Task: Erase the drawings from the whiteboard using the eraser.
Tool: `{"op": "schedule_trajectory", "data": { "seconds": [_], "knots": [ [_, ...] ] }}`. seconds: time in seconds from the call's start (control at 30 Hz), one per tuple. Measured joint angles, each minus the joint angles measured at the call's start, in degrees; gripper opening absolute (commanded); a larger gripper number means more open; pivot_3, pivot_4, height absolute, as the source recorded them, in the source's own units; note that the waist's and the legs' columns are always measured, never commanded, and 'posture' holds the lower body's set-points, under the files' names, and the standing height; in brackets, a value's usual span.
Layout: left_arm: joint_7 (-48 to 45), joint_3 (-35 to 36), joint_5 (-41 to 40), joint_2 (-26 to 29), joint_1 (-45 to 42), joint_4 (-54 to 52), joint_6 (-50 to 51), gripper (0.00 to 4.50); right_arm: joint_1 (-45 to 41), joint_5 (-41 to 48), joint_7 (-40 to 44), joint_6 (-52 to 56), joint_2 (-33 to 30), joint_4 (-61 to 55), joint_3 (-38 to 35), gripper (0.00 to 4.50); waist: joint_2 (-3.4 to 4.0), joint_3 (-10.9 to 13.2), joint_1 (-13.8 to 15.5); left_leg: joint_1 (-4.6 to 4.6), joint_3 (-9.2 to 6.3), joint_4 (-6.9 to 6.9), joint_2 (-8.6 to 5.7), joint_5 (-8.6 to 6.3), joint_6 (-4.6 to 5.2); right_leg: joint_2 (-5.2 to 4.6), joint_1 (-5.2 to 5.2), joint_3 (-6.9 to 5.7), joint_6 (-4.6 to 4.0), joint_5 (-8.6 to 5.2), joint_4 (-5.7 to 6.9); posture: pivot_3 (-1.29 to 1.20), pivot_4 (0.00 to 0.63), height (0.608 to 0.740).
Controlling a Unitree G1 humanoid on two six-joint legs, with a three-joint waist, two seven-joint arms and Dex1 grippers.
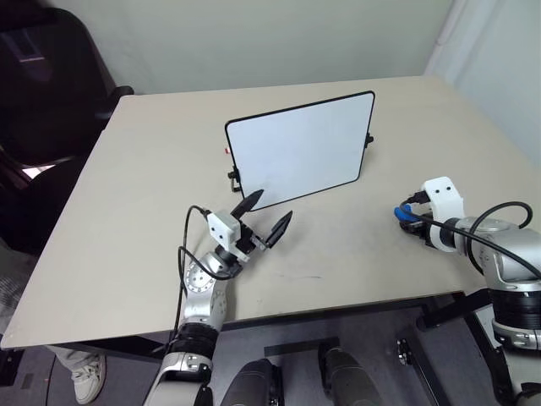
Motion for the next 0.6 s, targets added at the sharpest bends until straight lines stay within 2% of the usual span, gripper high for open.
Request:
{"op": "schedule_trajectory", "data": {
  "seconds": [0.1, 0.33, 0.47, 0.6],
  "knots": [
    [-0.54, -0.08, -0.06, -0.16, -0.53, 0.69, 0.01, 4.5, 1.77, 0.4, -0.09, -3.8, 1.34, -0.96, -3.51, 3.44, 0.01, -0.01, 0.1, 0.01, 0.0, 0.02, -0.02, 0.01, 0.03, -0.01, 0.03, 0.0, -0.04, 0.05, -0.02, 0.0, 0.15, 0.726],
    [-1.03, -0.16, -0.03, -0.79, -1.24, 1.83, 0.27, 4.5, 8.88, 5.26, 2.22, -22.12, 5.26, -8.72, -14.37, 3.44, 0.04, -0.02, 0.46, 0.07, 0.0, 0.01, -0.02, 0.01, 0.1, -0.02, 0.15, 0.0, -0.1, 0.07, -0.03, 0.0, 0.15, 0.726],
    [-1.04, -0.15, 0.0, -1.12, -1.25, 2.1, 0.28, 4.5, 11.5, 14.86, 6.04, -25.35, 9.88, -13.46, -19.65, 3.44, 0.04, -0.02, 0.33, 0.12, 0.0, 0.03, -0.03, 0.02, 0.1, 0.02, 0.23, 0.02, 0.33, -0.19, -0.08, 0.0, 0.15, 0.726],
    [-1.04, -0.16, 0.02, -1.35, -1.22, 2.04, 0.28, 4.5, 15.16, 21.18, 9.06, -27.09, 10.89, -16.77, -20.02, 3.44, 0.06, -0.04, 0.36, 0.15, 0.0, 0.07, -0.06, 0.0, 0.16, -0.01, 0.31, 0.06, 0.4, -0.24, -0.11, 0.0, 0.15, 0.726]
  ]
}}
